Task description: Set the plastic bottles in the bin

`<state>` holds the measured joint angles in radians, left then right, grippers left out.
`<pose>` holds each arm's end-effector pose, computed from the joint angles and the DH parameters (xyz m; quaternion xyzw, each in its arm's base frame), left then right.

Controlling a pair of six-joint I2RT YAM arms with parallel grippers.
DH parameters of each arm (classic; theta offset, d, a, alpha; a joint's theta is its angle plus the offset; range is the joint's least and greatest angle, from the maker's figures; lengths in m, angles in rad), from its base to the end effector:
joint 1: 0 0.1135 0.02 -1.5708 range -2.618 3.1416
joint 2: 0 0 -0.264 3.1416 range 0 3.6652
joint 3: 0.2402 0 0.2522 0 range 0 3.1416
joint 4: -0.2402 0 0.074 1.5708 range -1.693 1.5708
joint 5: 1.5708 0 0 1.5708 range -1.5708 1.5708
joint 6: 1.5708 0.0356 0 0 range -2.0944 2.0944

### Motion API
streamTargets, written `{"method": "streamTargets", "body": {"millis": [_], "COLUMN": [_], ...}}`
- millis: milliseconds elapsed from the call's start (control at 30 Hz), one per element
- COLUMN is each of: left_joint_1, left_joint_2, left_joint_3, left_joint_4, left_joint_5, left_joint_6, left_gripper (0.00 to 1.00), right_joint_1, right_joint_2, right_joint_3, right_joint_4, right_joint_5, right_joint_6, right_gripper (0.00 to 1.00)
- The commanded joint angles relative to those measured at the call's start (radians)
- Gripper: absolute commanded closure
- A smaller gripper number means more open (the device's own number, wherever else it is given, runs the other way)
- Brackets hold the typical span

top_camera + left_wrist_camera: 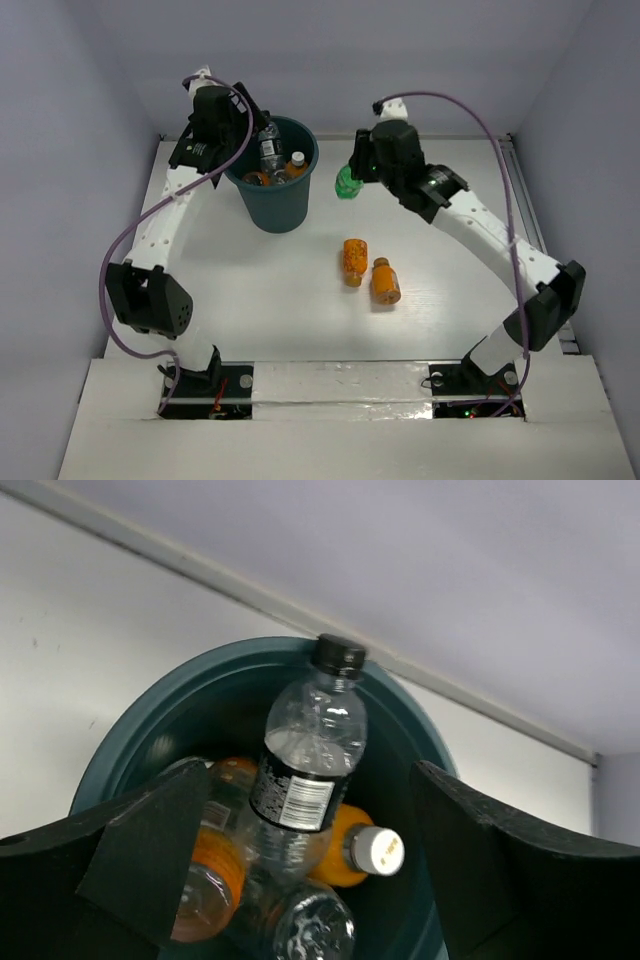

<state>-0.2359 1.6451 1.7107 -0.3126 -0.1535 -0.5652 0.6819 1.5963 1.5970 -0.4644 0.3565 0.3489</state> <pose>0.3765 -0.0849 0.4260 -0.1754 0.7681 -0.1833 0.5879 0.2933 0.2221 0.3896 -0.0468 0.8411 0.1238 0.5245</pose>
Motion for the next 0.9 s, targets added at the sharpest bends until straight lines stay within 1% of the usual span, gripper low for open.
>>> {"method": "streamTargets", "body": {"millis": [0,33,67,100,133,167,200,233,267,333,367,400,467,500,533,667,733,767,800,867], "left_joint_1": [-0.003,-0.003,-0.003,-0.003,-0.012,-0.013,-0.013,-0.013,-0.013,-0.013,-0.013,-0.013,-0.013,-0.013,-0.013,-0.013,-0.013,-0.013,-0.013,-0.013], "left_joint_2": [-0.172,-0.236,-0.267,-0.299,-0.365,-0.396,-0.427,-0.486,-0.511,-0.586,-0.606,-0.628,-0.689,-0.709,-0.746,-0.807,-0.837,-0.843,-0.852,-0.877], "left_joint_3": [-0.070,-0.106,-0.141,-0.220,-0.265,-0.346,-0.379,-0.414,-0.478,-0.538,-0.565,-0.618,-0.667,-0.709,-0.730,-0.803,-0.836,-0.845,-0.862,-0.881], "left_joint_4": [0.075,0.095,0.101,0.105,0.118,0.119,0.118,0.113,0.107,0.099,0.095,0.087,0.064,0.057,0.037,-0.022,-0.043,-0.048,-0.052,-0.059], "left_joint_5": [0.034,0.049,0.057,0.063,0.068,0.071,0.068,0.066,0.071,0.092,0.116,0.124,0.143,0.147,0.149,0.149,0.147,0.179,0.183,0.195], "left_joint_6": [0.016,0.014,0.013,0.011,0.011,0.011,0.011,0.008,0.002,-0.018,-0.025,-0.035,-0.050,-0.051,-0.053,-0.050,-0.050,-0.051,-0.059,-0.067], "left_gripper": [0.22,0.24,0.26,0.28,0.35,0.37,0.39,0.46,0.49,0.54,0.55,0.56,0.57,0.57,0.57,0.57,0.57,0.57,0.57,0.57], "right_joint_1": [0.002,0.002,0.002,0.002,0.002,0.002,0.002,0.002,0.002,0.002,0.002,0.002,0.011,0.011,0.021,0.045,0.059,0.074,0.074,0.084], "right_joint_2": [-0.090,-0.099,-0.104,-0.105,-0.108,-0.107,-0.102,-0.093,-0.063,-0.018,0.010,0.058,0.105,0.131,0.189,0.348,0.405,0.454,0.473,0.514], "right_joint_3": [0.188,0.216,0.240,0.263,0.308,0.326,0.342,0.383,0.405,0.454,0.506,0.526,0.553,0.590,0.616,0.750,0.803,0.814,0.817,0.817], "right_joint_4": [0.000,-0.003,-0.006,-0.003,0.000,0.007,0.029,0.035,0.041,0.052,0.052,0.055,0.096,0.105,0.112,0.102,0.092,0.087,0.083,0.070], "right_joint_5": [0.065,0.065,0.059,0.052,0.039,-0.002,-0.028,-0.054,-0.110,-0.160,-0.203,-0.227,-0.260,-0.299,-0.318,-0.386,-0.367,-0.347,-0.287,-0.214], "right_joint_6": [-0.030,-0.033,-0.033,-0.034,-0.034,-0.033,-0.025,-0.016,-0.007,0.031,0.044,0.073,0.097,0.125,0.139,0.179,0.186,0.186,0.186,0.187], "right_gripper": [0.81,0.81,0.81,0.82,0.82,0.82,0.82,0.82,0.82,0.82,0.82,0.83,0.83,0.83,0.83,0.83,0.83,0.82,0.82,0.81]}}
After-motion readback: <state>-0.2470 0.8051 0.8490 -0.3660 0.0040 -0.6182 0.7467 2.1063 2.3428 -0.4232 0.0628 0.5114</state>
